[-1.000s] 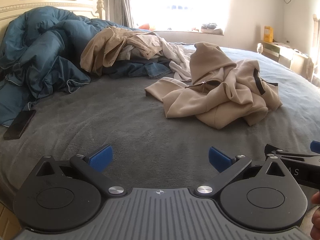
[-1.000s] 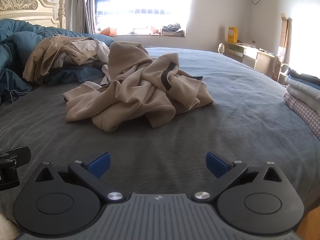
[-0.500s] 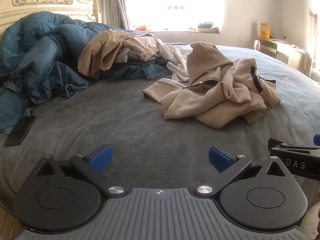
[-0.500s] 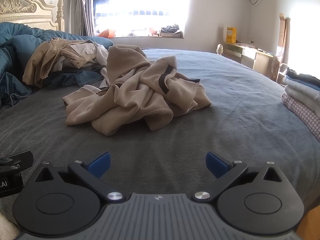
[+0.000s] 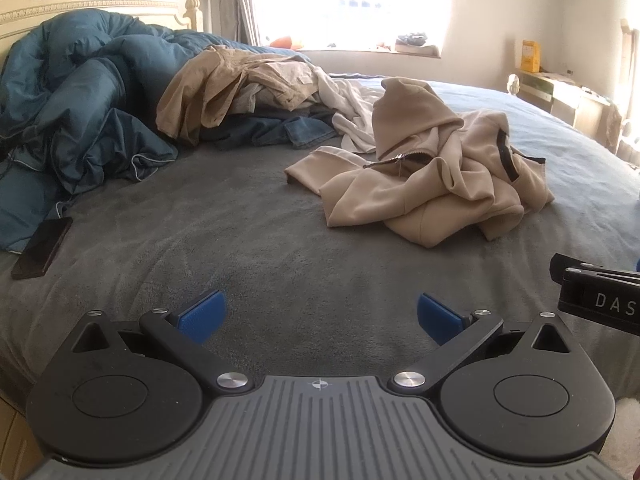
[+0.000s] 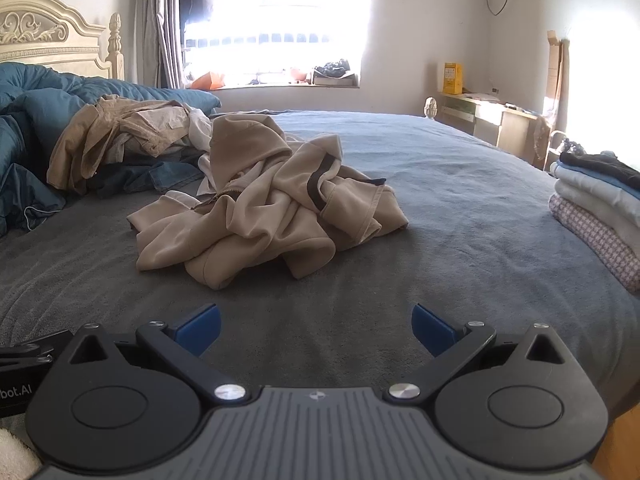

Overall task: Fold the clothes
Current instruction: 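Move both grippers open toward the crumpled beige hoodie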

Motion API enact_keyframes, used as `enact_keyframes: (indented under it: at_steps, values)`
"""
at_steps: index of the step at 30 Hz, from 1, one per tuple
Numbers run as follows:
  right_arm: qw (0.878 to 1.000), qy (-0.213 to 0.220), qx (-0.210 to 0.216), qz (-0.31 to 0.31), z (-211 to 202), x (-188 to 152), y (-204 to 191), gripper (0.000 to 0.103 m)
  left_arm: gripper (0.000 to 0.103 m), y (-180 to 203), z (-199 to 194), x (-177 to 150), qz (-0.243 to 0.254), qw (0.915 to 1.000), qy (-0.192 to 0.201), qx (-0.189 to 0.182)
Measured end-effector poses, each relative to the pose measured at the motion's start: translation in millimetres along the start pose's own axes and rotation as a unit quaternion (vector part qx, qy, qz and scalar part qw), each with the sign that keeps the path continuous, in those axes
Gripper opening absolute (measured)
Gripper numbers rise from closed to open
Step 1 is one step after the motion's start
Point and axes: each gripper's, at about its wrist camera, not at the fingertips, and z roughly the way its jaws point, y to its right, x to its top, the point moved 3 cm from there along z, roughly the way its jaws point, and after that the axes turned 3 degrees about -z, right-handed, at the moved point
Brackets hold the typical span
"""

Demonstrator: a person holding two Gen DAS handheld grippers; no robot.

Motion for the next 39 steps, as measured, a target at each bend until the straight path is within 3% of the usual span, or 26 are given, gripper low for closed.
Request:
enact_keyframes:
  at_steps: [8,39]
  values:
    - [1.0,-0.003,-0.005,-0.001,-5,8,-1,0.103,0.103,1,-4,7,-0.01,0.9994,-0.009,-0.032]
    - [1.0,-0.012,-0.002,-0.012,59,54,-14,0.103,0.103,-8,54,60,-0.024,0.9994,-0.007,-0.025]
